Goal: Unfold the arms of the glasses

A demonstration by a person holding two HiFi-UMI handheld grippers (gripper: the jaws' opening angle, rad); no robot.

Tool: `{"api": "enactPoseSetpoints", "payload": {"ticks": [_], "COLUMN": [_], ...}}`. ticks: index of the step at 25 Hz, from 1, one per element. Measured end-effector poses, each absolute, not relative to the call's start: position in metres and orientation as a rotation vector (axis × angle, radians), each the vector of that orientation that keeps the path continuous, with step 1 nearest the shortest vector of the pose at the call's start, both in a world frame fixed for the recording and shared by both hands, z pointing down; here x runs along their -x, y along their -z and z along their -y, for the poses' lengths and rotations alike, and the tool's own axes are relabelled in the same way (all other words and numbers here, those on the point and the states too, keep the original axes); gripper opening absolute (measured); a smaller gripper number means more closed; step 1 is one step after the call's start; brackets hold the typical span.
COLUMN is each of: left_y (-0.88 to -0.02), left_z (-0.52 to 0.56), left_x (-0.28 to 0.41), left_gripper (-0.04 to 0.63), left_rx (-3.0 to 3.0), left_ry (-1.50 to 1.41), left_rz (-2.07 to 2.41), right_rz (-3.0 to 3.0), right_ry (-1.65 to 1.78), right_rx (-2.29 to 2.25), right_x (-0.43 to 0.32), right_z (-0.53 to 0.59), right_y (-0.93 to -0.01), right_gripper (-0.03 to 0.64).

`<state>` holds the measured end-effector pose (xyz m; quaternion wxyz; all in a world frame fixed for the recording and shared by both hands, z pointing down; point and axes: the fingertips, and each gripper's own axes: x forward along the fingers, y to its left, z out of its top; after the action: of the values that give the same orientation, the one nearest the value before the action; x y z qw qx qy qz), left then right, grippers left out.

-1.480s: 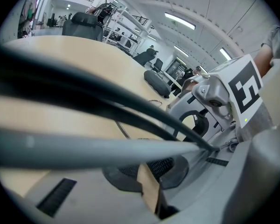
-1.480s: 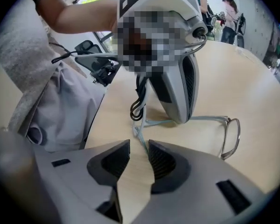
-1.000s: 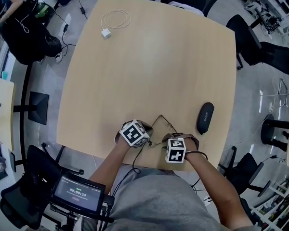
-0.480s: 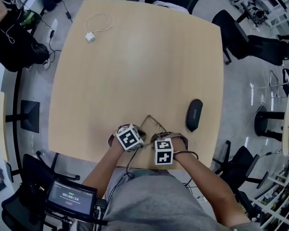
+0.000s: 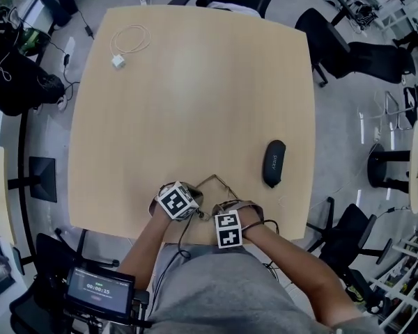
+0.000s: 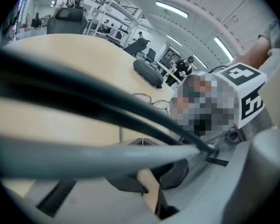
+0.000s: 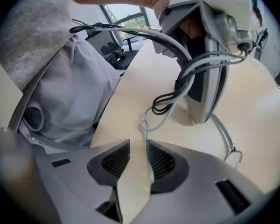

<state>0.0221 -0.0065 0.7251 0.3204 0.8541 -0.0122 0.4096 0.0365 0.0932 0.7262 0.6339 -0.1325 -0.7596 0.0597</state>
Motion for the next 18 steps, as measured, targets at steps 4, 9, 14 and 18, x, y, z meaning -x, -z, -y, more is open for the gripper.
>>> {"api": "enactPoseSetpoints", "payload": {"ticks": [4,9,14,18], "left_y": [-0.725,-0.723,-0.72,-0.717], "left_z": [0.003,-0.008,-0.023,-0.032], "left_x": [-0.021,-0.021,-0.02,-0.019], "left_gripper": [0.008,0.008,0.008,0.008], "left_rx": [-2.227,-2.174,-2.098,-2.028], "left_ry": [-1.076,-0.997,-0.903,-0.775], "left_rz": [0.054,0.086,0.14,0.253], "right_rz": [1.689,1.614,1.531,1.582], "right_ry": [-0.068,0.05,0.17,0.123], "right_rx": [0.356,0.426,0.388,0.215], "right_x": [-0.056,-0.077,-0.1,-0.098], "right_z": [-0.095,-0.094,-0.074,-0.055], "right_y": [-0.727,-0.728,-0.729,-0.716], "right_gripper": [0.121,0.121,0.121,0.121]}}
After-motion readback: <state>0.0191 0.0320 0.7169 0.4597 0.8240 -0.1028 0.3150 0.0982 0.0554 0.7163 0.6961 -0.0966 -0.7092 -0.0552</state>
